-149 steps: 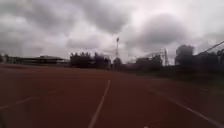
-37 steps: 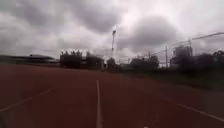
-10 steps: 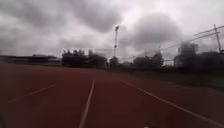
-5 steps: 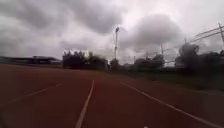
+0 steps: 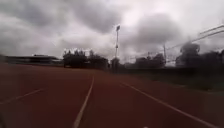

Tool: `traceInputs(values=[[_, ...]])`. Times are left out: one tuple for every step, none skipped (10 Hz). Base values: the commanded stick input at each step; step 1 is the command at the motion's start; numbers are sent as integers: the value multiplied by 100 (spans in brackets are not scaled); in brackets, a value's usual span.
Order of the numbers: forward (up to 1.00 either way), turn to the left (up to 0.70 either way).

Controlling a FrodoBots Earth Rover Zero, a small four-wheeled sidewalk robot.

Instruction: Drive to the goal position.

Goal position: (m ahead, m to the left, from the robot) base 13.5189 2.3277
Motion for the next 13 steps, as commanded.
traceInputs(values=[[70, 35], [70, 35], [70, 24], [70, 9], [70, 0], [70, 0], [70, 0], [70, 0], [70, 0], [70, 0], [70, 0], [70, 0], [70, 0]])
